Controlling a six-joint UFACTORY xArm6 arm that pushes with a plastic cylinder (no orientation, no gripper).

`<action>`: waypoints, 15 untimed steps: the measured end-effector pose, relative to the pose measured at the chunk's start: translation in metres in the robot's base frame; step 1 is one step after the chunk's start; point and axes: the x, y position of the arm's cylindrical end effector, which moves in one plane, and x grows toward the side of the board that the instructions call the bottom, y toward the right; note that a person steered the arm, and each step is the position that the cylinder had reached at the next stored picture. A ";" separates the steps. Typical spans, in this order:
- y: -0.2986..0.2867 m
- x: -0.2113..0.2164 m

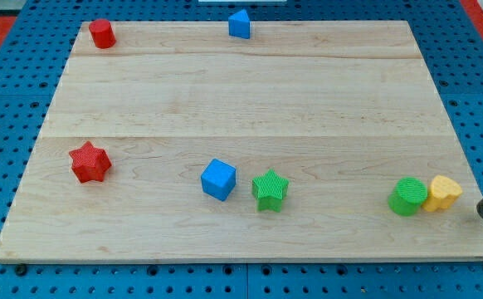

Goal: Slide the red star towards the bottom center

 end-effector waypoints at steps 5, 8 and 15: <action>-0.272 -0.010; -0.528 -0.060; -0.489 -0.079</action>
